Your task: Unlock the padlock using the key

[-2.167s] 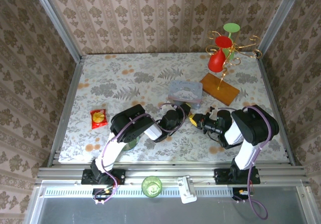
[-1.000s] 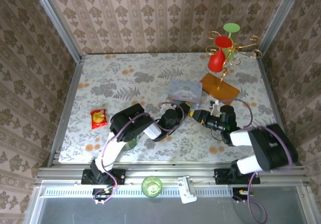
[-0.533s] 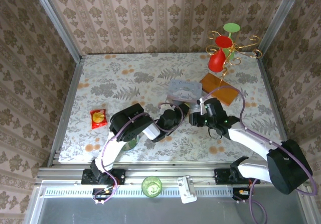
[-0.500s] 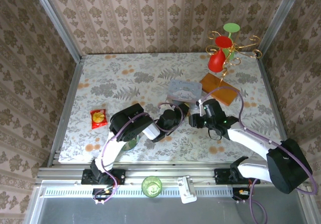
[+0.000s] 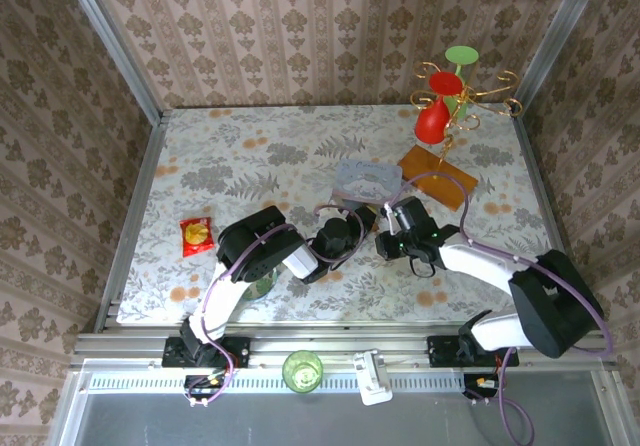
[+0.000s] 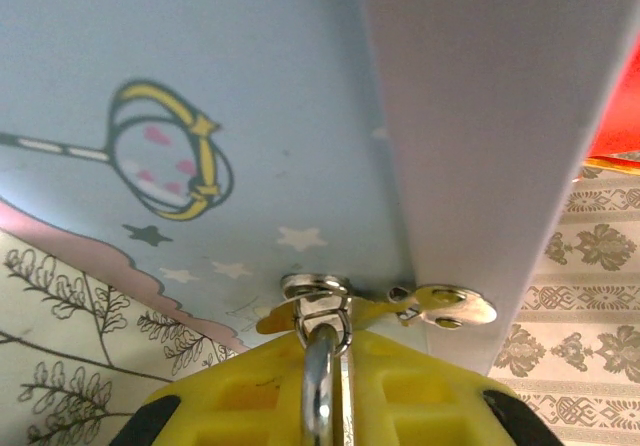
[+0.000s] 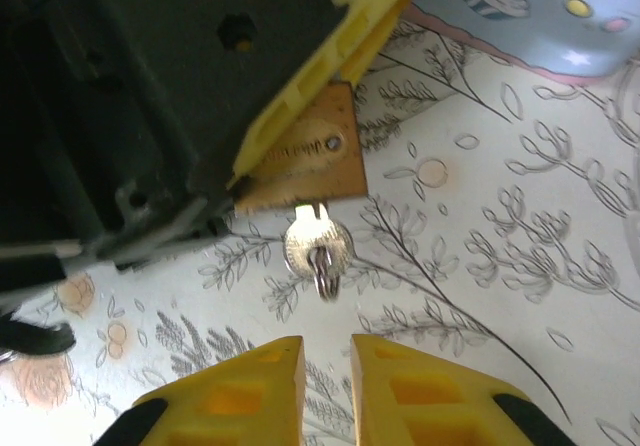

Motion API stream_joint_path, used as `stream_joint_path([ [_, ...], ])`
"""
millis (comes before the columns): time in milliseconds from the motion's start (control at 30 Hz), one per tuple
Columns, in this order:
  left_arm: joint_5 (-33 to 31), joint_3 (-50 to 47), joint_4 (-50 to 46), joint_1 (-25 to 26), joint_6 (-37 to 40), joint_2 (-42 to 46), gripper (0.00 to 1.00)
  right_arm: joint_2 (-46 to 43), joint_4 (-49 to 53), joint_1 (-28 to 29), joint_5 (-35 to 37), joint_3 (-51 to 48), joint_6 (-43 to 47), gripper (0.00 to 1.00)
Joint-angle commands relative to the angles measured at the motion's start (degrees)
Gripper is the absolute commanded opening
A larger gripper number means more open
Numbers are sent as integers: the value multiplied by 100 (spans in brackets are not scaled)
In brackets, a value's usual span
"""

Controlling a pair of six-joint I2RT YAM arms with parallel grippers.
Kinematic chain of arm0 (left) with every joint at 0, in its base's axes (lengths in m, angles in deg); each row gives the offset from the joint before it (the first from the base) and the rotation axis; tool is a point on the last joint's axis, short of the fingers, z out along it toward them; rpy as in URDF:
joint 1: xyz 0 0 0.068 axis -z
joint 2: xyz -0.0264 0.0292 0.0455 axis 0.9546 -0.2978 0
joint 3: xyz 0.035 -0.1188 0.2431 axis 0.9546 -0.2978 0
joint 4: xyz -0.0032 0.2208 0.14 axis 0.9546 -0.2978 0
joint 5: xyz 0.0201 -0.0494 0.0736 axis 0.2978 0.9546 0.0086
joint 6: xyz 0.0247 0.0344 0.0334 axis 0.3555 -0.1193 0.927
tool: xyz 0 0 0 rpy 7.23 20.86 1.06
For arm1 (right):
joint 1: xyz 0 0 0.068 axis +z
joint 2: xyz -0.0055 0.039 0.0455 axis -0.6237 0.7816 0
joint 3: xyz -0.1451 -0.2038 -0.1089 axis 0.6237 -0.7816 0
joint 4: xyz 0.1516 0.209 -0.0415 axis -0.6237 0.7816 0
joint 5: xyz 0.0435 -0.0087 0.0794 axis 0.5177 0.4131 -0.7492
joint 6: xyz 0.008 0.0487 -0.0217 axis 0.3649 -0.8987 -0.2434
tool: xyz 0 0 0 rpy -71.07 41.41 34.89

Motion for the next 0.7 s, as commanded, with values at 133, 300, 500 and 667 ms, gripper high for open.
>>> stream_joint_path([
  [133,62,-88,136,57,-3,301,0,378,-848,-129,37,285,-61,10],
  [300,-4,-129,156,73,-114,239,0,347,-424,-239,-154,433,82,11],
  [500,11,-116,121,-151,92,359,0,-757,372,-234,238,-159,-290,40],
  [667,45,-100,129,-166,-15,304,0,-592,666,-132,361,157,43,42],
])
